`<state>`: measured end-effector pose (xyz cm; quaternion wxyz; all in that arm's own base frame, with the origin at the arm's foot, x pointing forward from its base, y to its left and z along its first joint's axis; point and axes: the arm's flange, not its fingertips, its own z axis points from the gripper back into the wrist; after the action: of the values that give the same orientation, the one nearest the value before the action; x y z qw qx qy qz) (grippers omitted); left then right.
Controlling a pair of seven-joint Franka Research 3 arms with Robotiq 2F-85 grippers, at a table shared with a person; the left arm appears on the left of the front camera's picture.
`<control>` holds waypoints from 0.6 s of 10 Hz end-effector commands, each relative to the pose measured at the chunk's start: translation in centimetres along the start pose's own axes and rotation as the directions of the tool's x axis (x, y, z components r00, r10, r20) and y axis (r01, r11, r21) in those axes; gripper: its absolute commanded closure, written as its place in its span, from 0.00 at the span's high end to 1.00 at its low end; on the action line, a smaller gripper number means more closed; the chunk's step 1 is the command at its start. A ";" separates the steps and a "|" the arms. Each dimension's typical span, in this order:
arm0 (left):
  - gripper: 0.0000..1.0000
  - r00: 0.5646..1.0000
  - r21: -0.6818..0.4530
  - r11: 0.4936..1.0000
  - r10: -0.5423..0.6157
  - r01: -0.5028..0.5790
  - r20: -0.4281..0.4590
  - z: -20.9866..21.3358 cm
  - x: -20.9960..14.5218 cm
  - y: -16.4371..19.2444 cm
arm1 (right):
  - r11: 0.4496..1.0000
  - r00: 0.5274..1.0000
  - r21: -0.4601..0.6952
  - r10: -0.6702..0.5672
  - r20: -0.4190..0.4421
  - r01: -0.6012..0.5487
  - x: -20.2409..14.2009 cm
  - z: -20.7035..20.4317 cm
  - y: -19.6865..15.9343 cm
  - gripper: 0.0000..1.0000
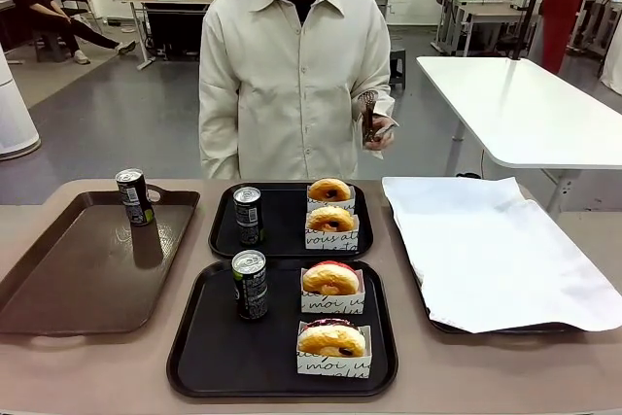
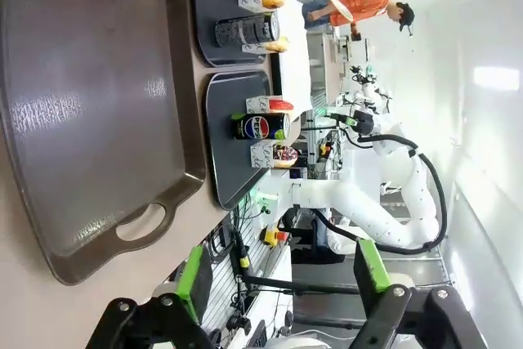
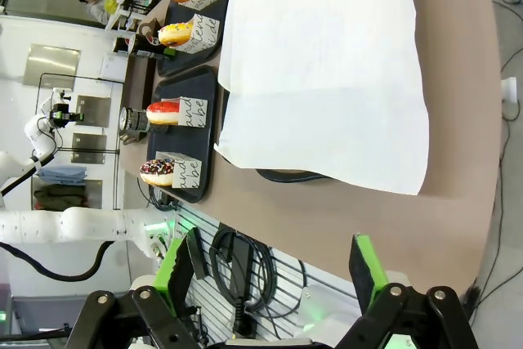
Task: Set up donuts and drinks on trays.
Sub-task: Pick up one Pepsi coke from the Handle tray and place it on the Flat Tray without a Pepsi coke.
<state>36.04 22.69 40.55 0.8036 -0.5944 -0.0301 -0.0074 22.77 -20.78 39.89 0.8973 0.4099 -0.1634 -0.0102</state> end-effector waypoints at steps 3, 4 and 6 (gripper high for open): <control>0.91 1.000 0.000 1.000 0.000 0.000 0.000 0.0 0.0 0.0 | 1.000 1.000 0.027 0.013 0.021 -0.013 0.2 -0.3 -0.1 1.00; 0.91 1.000 0.000 1.000 0.000 0.000 0.000 0.0 0.0 0.0 | 1.000 1.000 0.027 0.013 0.021 -0.013 0.2 -0.3 -0.1 1.00; 0.91 1.000 0.000 1.000 0.000 0.000 0.000 0.0 0.0 0.0 | 1.000 1.000 0.027 0.013 0.021 -0.013 0.2 -0.3 -0.1 1.00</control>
<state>36.17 22.54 40.58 0.8032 -0.5950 -0.0280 -0.0097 22.77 -20.78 39.89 0.8973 0.4098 -0.1635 -0.0102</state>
